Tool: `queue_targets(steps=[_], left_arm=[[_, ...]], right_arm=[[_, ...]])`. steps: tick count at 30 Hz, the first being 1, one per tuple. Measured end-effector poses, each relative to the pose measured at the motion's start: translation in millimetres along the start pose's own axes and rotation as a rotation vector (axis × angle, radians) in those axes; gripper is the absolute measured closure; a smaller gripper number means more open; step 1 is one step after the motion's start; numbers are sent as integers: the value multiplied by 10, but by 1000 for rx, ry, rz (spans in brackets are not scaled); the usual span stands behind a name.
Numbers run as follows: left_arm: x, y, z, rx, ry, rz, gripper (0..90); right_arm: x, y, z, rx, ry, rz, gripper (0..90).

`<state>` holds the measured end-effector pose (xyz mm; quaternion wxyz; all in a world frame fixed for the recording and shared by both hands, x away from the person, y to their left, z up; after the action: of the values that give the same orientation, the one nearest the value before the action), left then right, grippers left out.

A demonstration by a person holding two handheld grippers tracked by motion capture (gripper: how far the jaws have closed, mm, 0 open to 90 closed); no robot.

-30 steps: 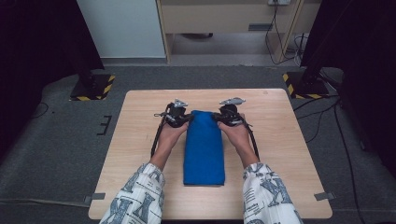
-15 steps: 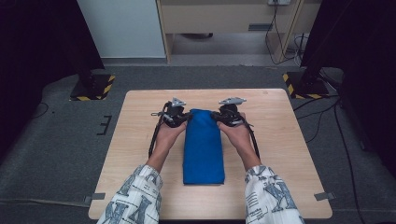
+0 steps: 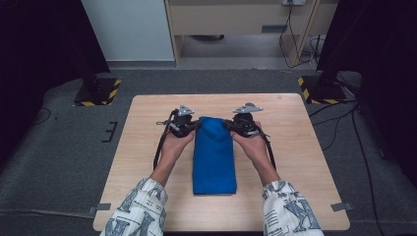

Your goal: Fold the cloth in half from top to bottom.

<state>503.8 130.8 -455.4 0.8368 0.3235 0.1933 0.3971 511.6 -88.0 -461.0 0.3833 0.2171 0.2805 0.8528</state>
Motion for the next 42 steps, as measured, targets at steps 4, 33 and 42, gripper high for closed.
queue_targets(steps=[4,33,42], left_arm=[[-35,56,-74,-6,-6,-16,864],[-238,321,-442,-26,-21,-108,857],[-276,418,-515,-49,-9,-126,849]], right_arm=[[26,50,-84,-10,-4,16,831],[273,340,-472,-16,67,112,831],[343,414,-471,-20,84,123,831]])
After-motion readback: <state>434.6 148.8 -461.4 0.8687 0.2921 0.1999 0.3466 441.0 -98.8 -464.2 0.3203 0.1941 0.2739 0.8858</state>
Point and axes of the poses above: each handheld gripper's, and its own axes: y roughly backward along the jaws, z roughly out of its top, x roughly to its left, the point moved 2 cm from there along -y, roughly forward along the jaws, and after that the axes turned 9 degrees about x, right-handed, at the moved point
